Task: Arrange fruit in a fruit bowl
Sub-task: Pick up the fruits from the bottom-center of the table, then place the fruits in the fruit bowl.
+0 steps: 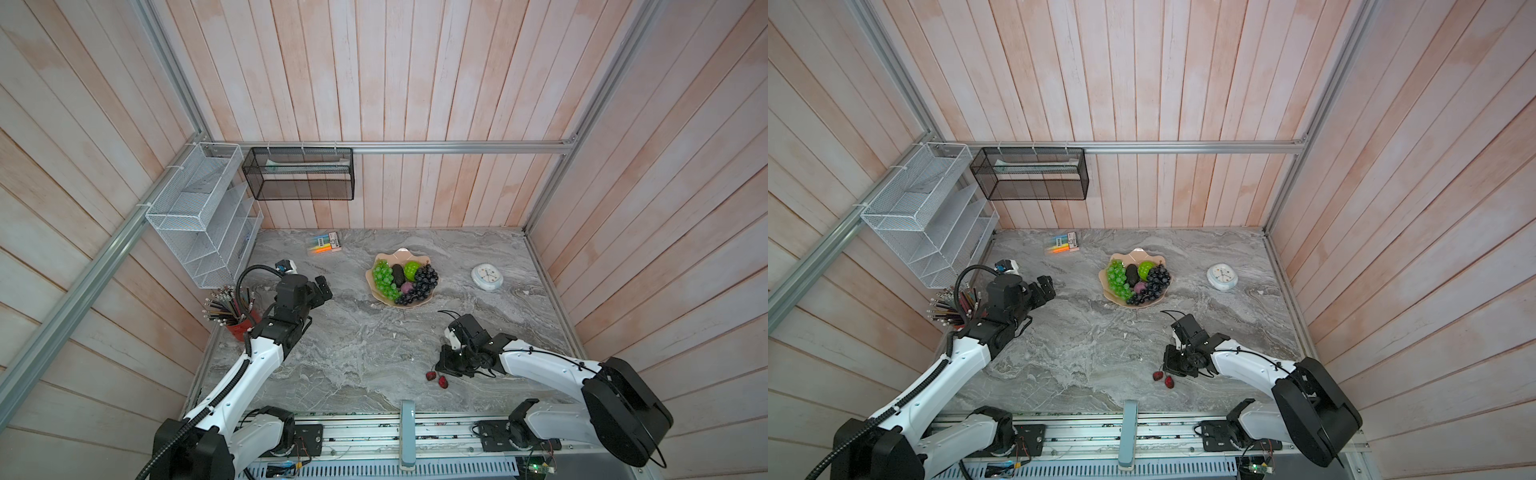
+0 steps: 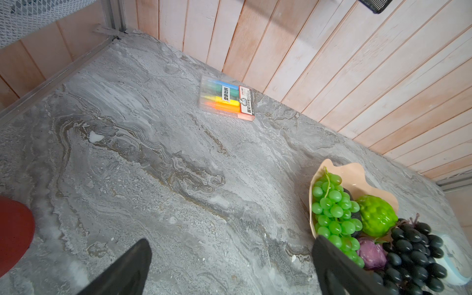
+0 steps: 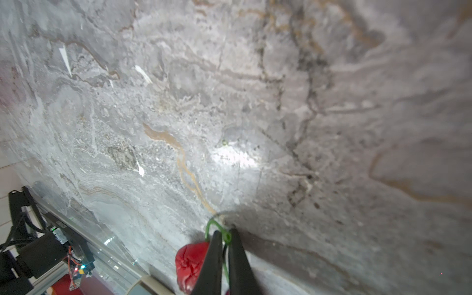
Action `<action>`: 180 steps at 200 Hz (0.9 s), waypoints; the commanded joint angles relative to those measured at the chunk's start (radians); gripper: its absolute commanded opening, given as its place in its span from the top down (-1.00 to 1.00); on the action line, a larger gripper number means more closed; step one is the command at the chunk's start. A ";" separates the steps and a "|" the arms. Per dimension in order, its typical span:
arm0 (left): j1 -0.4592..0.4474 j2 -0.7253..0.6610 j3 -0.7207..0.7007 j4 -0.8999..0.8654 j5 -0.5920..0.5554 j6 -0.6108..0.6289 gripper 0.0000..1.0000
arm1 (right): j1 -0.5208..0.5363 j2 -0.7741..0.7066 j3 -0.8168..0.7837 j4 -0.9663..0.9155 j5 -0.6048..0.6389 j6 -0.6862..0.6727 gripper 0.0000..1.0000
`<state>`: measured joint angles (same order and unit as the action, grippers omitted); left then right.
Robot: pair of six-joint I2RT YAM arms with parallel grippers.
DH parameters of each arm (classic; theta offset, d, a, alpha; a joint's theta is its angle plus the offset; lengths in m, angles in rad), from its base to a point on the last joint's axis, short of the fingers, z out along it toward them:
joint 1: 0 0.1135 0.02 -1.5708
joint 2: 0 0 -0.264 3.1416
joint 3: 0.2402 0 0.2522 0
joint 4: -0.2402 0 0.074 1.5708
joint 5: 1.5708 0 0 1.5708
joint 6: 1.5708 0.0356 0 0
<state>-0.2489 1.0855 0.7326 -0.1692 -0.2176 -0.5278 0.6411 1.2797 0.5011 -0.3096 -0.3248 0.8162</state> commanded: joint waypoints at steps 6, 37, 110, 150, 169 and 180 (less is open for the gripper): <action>-0.001 -0.016 -0.016 -0.003 -0.006 -0.005 -1.00 | -0.009 -0.027 0.034 0.001 0.055 -0.038 0.96; -0.001 -0.018 -0.015 -0.008 -0.003 -0.013 -1.00 | -0.052 -0.075 0.091 -0.006 0.086 -0.095 1.00; -0.001 -0.053 -0.027 -0.032 -0.009 -0.035 -1.00 | -0.168 -0.032 0.292 0.089 0.050 -0.232 1.00; -0.001 -0.067 -0.016 -0.059 -0.010 -0.035 -1.00 | -0.169 0.186 0.501 0.218 0.007 -0.298 1.00; -0.001 -0.073 -0.017 -0.057 -0.013 -0.043 -1.00 | -0.164 0.300 0.603 0.241 -0.027 -0.334 1.00; -0.001 -0.073 -0.018 -0.054 -0.009 -0.047 -1.00 | -0.158 0.362 0.662 0.246 -0.047 -0.344 1.00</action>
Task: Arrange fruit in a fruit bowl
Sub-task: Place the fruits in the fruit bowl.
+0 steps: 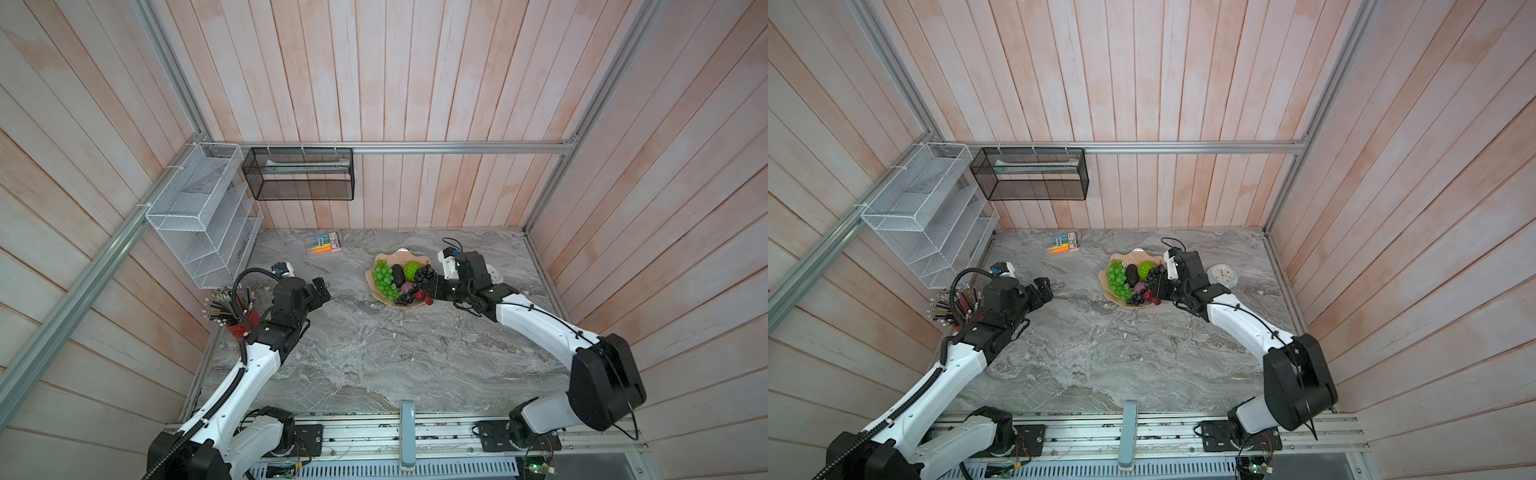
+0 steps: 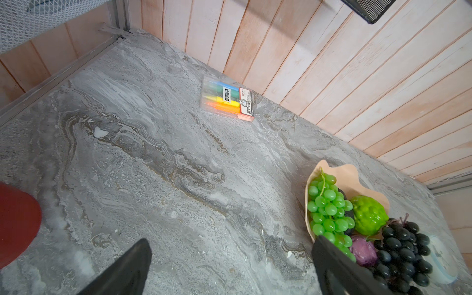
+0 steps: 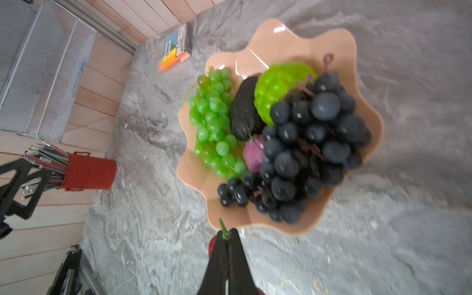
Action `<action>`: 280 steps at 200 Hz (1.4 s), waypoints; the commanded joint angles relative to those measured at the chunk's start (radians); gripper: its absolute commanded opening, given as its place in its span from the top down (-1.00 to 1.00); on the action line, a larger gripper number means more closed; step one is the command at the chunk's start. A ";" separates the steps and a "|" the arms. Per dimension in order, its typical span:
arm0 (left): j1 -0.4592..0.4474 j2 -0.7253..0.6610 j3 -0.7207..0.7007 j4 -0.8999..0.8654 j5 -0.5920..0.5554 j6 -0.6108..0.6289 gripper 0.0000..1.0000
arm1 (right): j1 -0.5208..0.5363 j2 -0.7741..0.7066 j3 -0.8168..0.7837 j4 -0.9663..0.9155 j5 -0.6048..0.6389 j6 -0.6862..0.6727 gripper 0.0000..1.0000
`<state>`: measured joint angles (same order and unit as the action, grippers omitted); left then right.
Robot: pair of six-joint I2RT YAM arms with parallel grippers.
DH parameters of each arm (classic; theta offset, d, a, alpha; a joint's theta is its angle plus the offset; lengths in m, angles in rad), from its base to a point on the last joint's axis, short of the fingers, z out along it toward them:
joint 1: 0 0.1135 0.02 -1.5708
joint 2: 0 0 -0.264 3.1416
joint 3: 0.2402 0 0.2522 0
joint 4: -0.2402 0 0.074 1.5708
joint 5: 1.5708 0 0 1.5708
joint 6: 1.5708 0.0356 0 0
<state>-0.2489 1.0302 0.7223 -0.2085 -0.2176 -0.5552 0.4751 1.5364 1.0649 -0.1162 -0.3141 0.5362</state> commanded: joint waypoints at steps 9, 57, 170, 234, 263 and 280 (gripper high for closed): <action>-0.001 -0.018 -0.009 -0.013 -0.003 -0.024 -1.00 | 0.014 0.154 0.144 0.050 -0.078 -0.076 1.00; -0.001 -0.019 -0.007 -0.015 0.005 -0.022 -1.00 | 0.066 0.317 0.258 0.042 -0.131 -0.088 1.00; -0.001 -0.006 -0.001 -0.018 0.018 -0.028 -1.00 | 0.072 0.398 0.256 0.047 -0.112 -0.150 0.60; -0.001 0.018 0.038 -0.076 0.036 -0.019 -1.00 | 0.053 0.275 0.293 0.028 -0.035 -0.192 0.41; -0.001 0.065 0.091 -0.110 0.063 -0.008 -0.99 | 0.019 0.156 0.238 0.074 -0.008 -0.199 0.35; 0.005 0.098 0.115 -0.110 0.085 0.001 -0.86 | -0.014 0.064 0.143 0.132 0.032 -0.184 0.21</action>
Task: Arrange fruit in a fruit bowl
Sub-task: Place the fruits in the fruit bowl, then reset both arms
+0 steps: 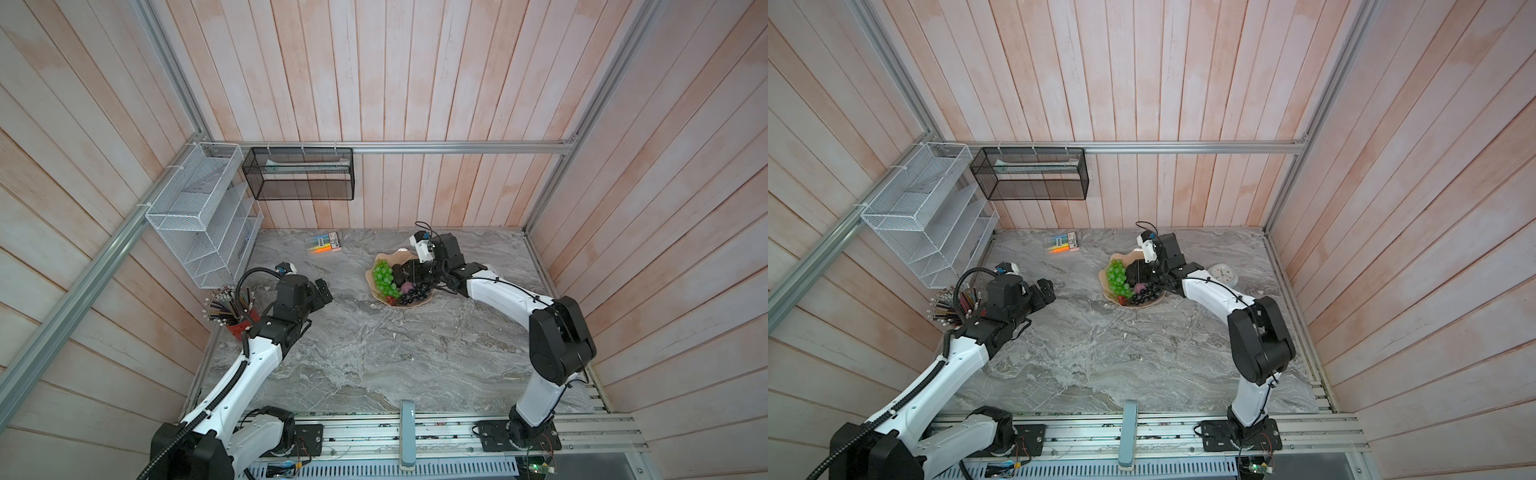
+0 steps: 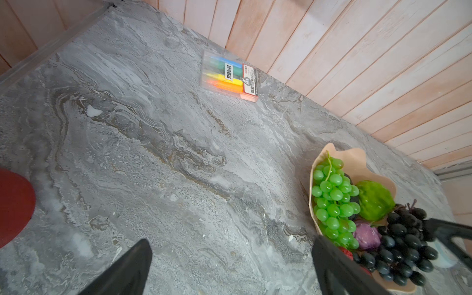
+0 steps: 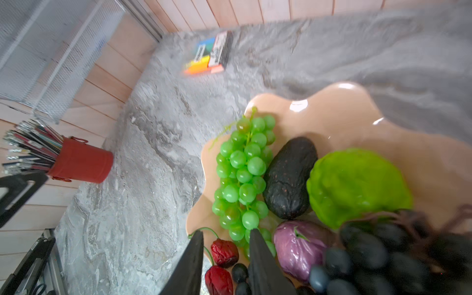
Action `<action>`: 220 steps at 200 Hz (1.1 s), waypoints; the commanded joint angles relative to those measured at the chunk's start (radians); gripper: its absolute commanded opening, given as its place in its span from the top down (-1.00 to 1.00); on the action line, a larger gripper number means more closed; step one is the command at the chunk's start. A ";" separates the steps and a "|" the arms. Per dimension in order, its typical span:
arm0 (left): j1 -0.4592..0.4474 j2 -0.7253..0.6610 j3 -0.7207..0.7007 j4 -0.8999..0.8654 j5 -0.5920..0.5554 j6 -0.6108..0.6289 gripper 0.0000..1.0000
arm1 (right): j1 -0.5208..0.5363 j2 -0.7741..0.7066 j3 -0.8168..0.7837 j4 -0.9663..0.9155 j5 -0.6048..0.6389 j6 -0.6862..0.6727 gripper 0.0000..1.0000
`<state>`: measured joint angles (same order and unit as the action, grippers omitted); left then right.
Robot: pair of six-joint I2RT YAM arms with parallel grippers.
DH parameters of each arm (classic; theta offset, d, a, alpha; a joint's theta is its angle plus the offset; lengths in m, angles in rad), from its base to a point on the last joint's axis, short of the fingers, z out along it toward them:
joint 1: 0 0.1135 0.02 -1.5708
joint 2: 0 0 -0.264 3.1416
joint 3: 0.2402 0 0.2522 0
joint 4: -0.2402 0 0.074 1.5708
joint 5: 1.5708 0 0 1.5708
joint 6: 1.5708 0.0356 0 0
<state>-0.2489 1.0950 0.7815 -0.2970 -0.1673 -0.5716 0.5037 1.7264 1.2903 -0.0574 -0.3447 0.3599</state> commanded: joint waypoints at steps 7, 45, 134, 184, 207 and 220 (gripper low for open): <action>0.007 0.047 0.064 -0.019 0.040 0.026 -0.86 | -0.061 -0.166 -0.121 0.085 0.077 -0.010 0.12; 0.061 0.125 0.063 0.050 0.053 0.111 -1.00 | -0.209 -0.379 -0.327 0.081 0.211 -0.059 -0.33; 0.158 0.075 -0.360 0.753 -0.049 0.420 -1.00 | -0.446 -0.840 -0.972 0.629 0.488 -0.338 -0.96; 0.171 0.230 -0.431 1.029 -0.075 0.469 -1.00 | -0.508 -0.659 -1.135 0.986 0.461 -0.314 -0.96; 0.172 0.282 -0.400 1.044 -0.068 0.489 -1.00 | -0.518 -0.527 -1.137 1.121 0.464 -0.336 -0.96; 0.194 0.325 -0.412 1.127 -0.084 0.514 -1.00 | -0.543 -0.462 -1.131 1.189 0.436 -0.329 -0.96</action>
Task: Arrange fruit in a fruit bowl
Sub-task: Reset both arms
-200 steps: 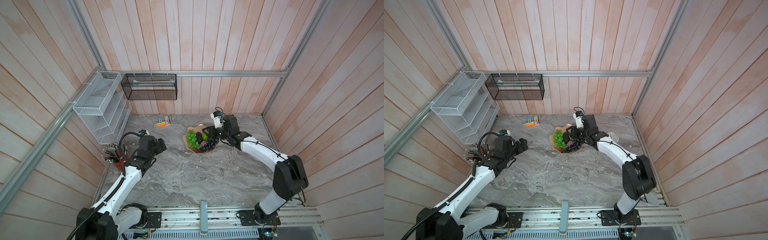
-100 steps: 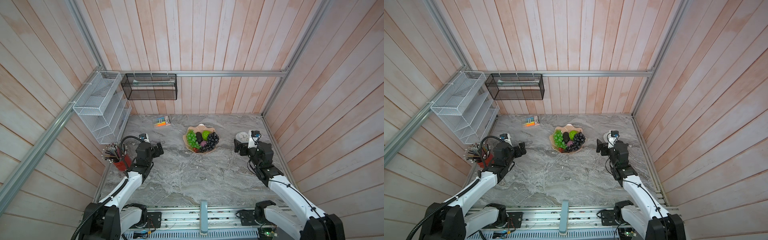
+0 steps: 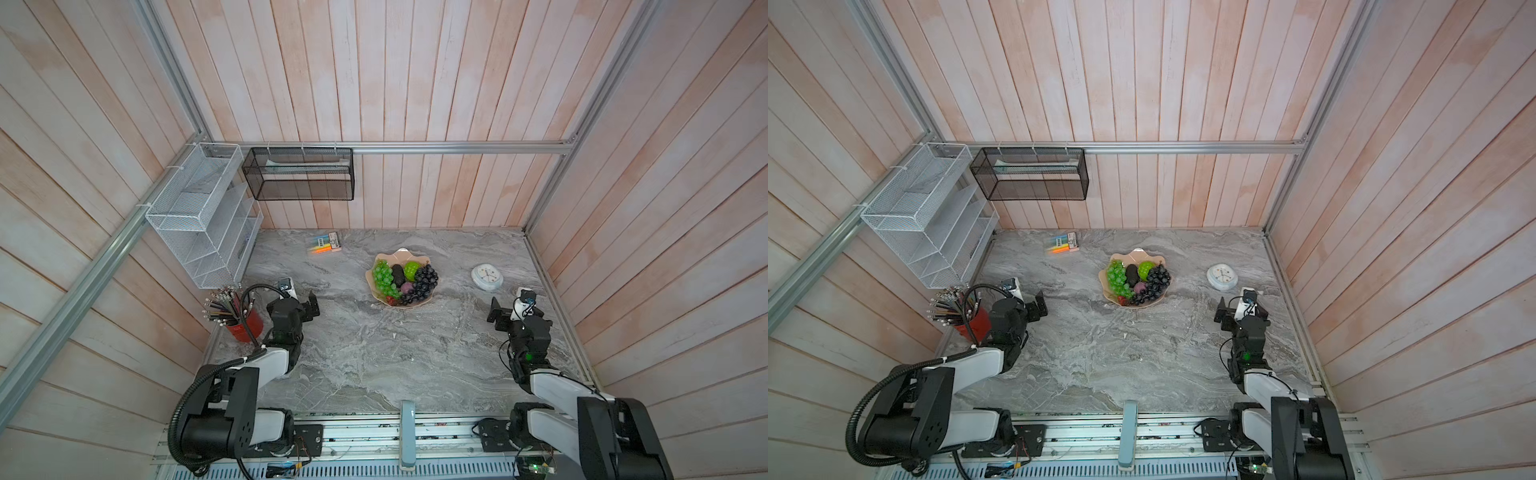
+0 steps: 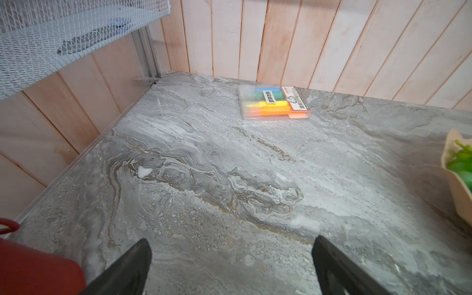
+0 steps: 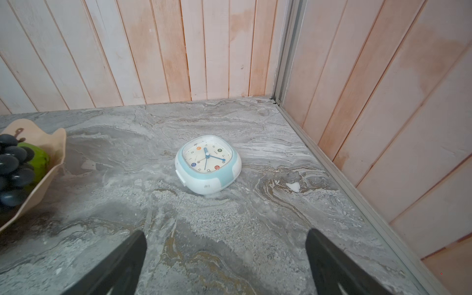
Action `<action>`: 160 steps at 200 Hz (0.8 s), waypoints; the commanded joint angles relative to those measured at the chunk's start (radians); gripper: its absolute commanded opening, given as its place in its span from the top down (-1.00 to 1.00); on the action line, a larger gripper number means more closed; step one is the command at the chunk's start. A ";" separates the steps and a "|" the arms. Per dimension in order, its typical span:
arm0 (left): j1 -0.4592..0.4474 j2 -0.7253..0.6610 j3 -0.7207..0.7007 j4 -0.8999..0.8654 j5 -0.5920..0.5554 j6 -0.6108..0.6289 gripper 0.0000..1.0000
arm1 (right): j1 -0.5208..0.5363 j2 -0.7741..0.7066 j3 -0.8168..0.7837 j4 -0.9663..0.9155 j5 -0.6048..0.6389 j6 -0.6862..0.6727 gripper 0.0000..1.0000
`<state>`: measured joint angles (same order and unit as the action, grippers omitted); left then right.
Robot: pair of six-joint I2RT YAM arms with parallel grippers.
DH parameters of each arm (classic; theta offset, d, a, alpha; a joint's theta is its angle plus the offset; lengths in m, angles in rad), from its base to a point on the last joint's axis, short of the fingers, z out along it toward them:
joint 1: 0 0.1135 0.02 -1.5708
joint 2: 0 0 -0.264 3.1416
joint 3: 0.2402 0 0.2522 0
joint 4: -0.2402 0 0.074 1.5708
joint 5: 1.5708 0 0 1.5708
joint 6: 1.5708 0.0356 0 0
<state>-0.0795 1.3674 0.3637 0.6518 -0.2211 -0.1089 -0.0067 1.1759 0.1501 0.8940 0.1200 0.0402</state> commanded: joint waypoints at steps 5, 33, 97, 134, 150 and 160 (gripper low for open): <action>0.037 0.062 0.012 0.189 -0.026 0.048 -1.00 | -0.047 0.109 0.016 0.247 -0.051 0.012 -0.96; 0.094 0.152 0.002 0.308 0.071 0.043 -1.00 | -0.061 0.230 0.074 0.252 -0.121 0.016 -0.96; 0.087 0.179 -0.078 0.467 0.125 0.067 -1.00 | -0.062 0.373 0.072 0.403 -0.178 0.004 -0.96; 0.087 0.175 -0.080 0.467 0.126 0.067 -1.00 | -0.061 0.345 0.097 0.305 -0.186 -0.010 -0.96; 0.087 0.173 -0.084 0.472 0.127 0.069 -1.00 | -0.059 0.343 0.098 0.304 -0.186 -0.012 -0.96; 0.086 0.173 -0.083 0.473 0.126 0.069 -1.00 | -0.060 0.342 0.100 0.299 -0.186 -0.013 -0.96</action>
<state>0.0101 1.5394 0.2897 1.0740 -0.1081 -0.0551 -0.0635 1.5333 0.2310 1.2121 -0.0513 0.0410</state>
